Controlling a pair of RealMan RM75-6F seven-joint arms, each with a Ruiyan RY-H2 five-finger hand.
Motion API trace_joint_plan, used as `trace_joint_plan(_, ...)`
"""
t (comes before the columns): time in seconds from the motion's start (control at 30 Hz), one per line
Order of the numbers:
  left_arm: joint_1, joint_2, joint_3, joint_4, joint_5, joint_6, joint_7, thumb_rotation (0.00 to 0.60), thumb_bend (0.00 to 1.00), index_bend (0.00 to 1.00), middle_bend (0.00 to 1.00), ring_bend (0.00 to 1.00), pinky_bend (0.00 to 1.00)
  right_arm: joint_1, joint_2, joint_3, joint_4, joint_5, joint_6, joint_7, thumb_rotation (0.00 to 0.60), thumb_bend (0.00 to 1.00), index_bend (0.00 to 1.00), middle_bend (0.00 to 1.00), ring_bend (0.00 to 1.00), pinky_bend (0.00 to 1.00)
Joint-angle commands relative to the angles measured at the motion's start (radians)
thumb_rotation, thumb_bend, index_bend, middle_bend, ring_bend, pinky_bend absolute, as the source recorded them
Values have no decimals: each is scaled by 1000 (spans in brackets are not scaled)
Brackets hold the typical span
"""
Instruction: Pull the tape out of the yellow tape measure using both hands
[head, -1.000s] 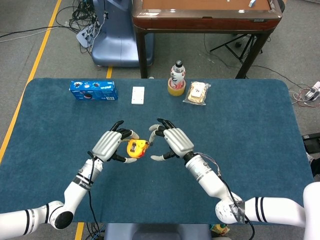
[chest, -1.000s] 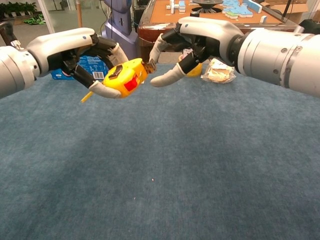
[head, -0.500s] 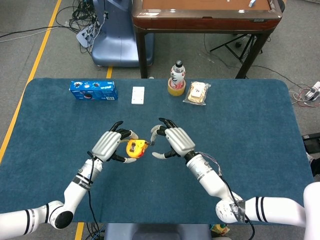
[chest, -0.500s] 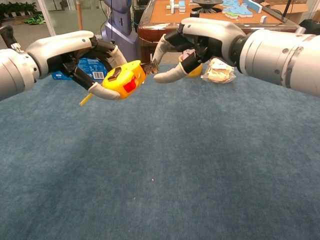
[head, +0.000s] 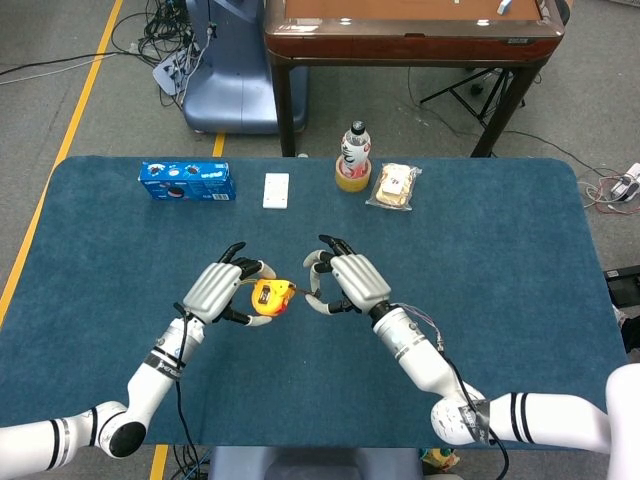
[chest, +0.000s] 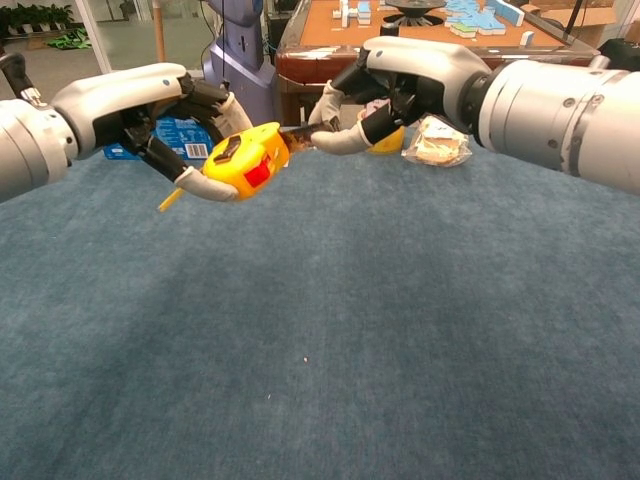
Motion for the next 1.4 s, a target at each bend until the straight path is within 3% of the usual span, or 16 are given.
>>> trace_joint_plan(0.03,1,0,0,1,0,0,-1,600,109,492,515,304,0,0,0,0,1,0,1,0,600,450,724,308,6,0)
trace_joint_plan(0.17,3,1,1,4,2,0,-8,600,109,492,515,304,0,0,3,0,2,1,2,-2,600,513,726,311,10,0)
trace_joint_plan(0.63,24,27,28,50,32,-25,-82,600,110,492,515,304,0,-29,78,-20,-35,-27,8,-6,600,581,735,317,17,0)
trace_joint_plan(1.4,44,76,125,306,163,-158,-370,600,109,496,522,303,0,-186,389,-35,-230,-181,24,193,600,581,735,317,30,0)
